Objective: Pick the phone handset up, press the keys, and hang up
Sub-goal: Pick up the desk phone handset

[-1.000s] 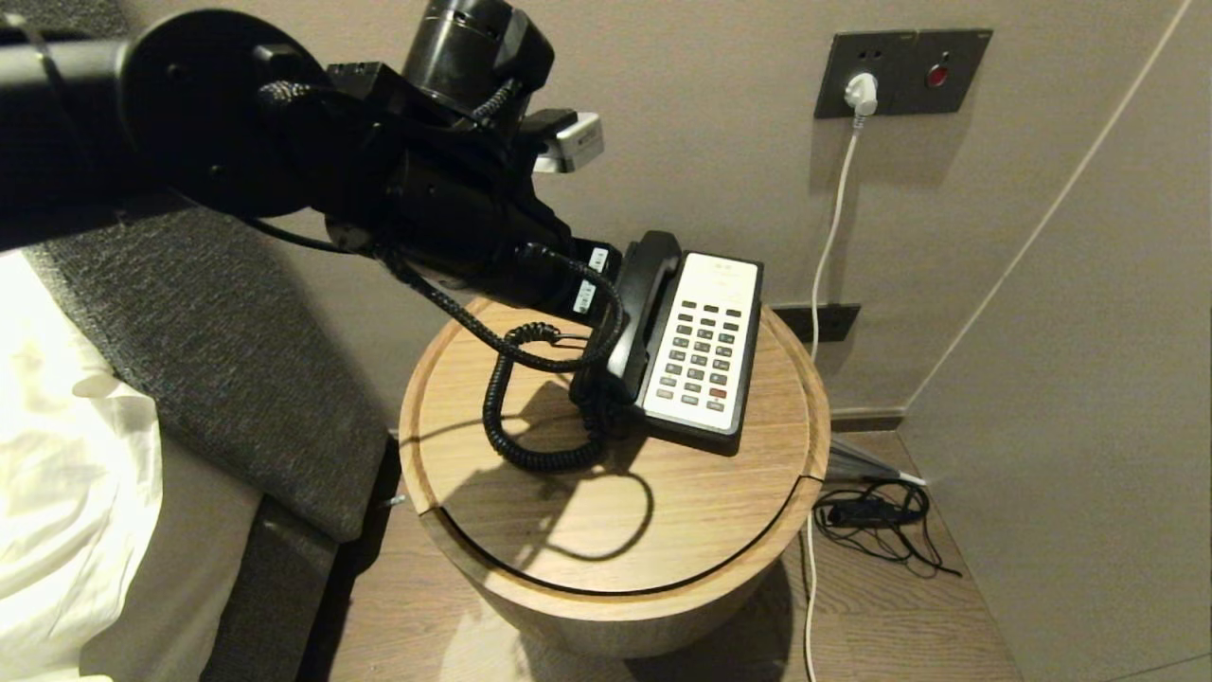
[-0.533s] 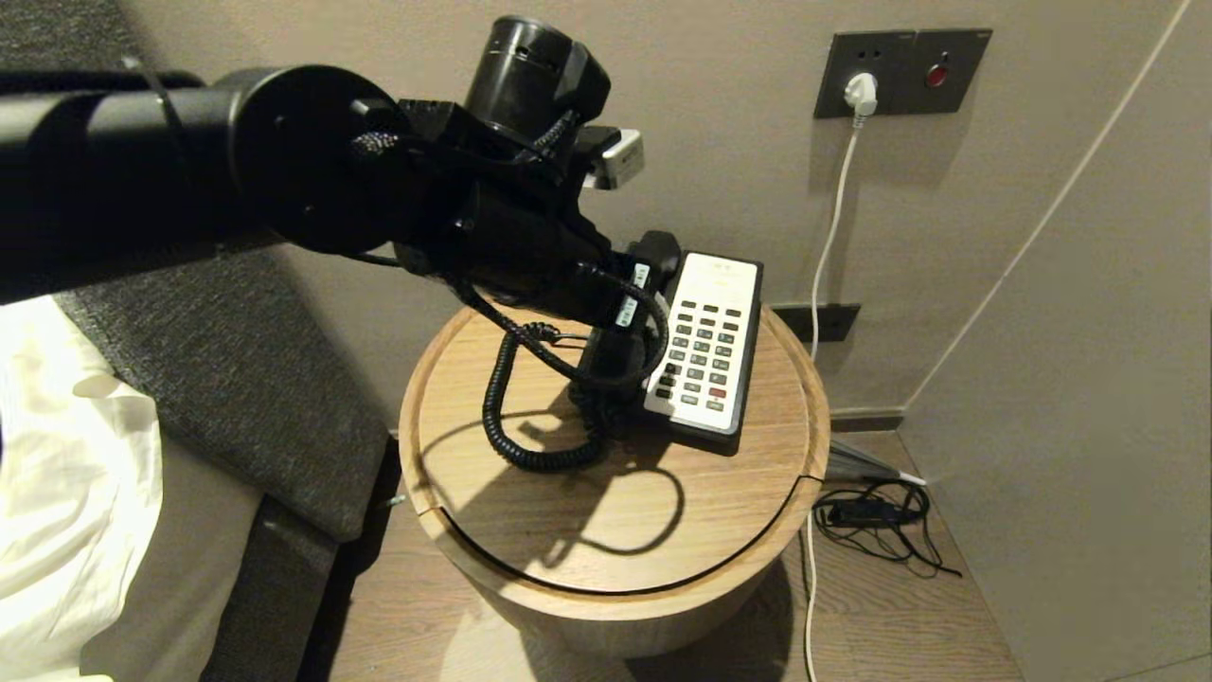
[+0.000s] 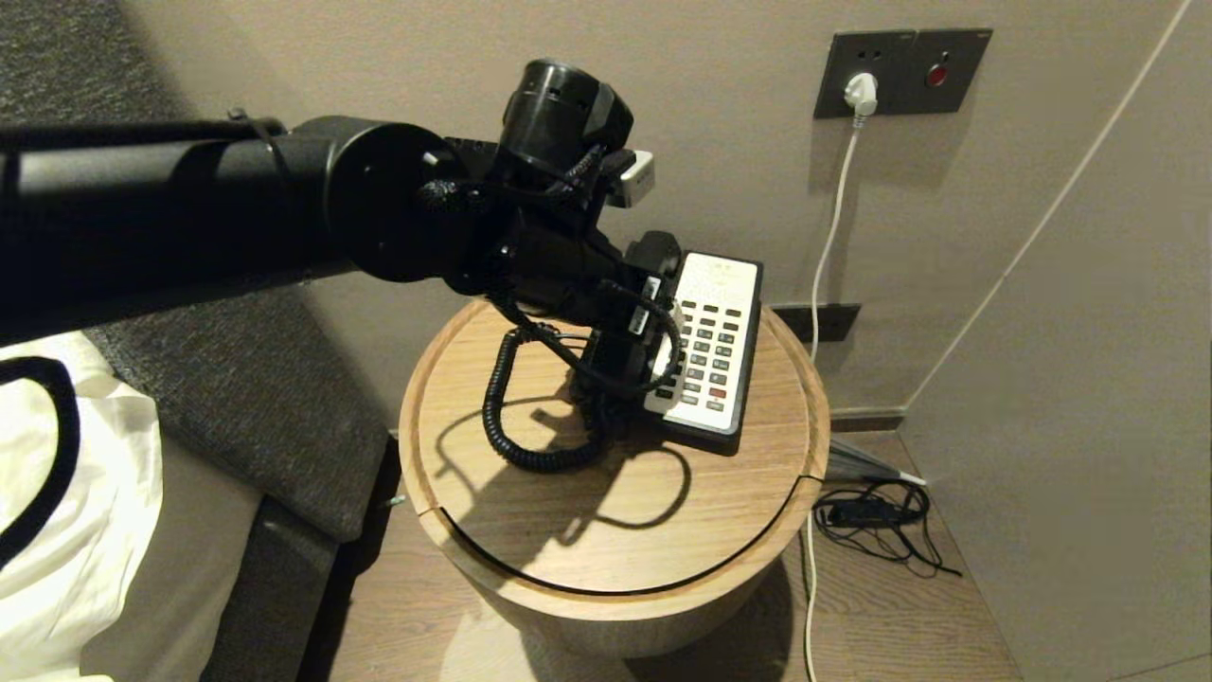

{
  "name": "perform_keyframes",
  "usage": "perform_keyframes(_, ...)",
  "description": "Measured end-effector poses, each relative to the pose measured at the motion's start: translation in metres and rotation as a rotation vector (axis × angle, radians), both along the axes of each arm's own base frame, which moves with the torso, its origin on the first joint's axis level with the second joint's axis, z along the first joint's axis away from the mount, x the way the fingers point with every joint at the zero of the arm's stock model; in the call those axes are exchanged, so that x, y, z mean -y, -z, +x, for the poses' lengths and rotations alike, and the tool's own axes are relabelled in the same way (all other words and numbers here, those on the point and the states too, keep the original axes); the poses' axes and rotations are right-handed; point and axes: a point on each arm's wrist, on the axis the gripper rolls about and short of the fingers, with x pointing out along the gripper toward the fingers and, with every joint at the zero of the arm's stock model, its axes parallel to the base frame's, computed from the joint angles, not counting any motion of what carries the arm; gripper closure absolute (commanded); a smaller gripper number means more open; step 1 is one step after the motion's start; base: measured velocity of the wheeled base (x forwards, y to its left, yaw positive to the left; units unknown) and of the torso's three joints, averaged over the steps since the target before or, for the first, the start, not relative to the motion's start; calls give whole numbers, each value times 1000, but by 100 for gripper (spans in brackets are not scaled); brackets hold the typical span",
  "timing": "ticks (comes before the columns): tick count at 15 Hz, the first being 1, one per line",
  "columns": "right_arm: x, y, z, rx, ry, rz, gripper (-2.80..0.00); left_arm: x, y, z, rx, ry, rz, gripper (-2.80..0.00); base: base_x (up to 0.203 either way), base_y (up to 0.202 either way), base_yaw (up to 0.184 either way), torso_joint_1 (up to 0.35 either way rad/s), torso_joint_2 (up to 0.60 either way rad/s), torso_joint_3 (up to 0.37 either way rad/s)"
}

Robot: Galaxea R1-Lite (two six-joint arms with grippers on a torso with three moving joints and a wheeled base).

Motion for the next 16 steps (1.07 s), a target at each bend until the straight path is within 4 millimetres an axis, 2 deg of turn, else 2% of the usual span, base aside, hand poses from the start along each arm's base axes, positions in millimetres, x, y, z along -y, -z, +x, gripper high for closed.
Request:
perform_keyframes(6,0,0,0,0,0,0,0,-7,8,13,1,-50,30,-280,0,0,0,0,0,0)
perform_keyframes(12,0,0,0,0,0,0,0,-9,11,17,-4,-58,39,-280,0,0,0,0,0,0)
perform_keyframes(13,0,0,0,0,0,0,0,-9,12,18,-5,-59,40,0,0,0,0,0,0,0)
perform_keyframes(16,0,0,0,0,0,0,0,-8,13,18,-7,-56,41,0,0,0,0,0,0,0)
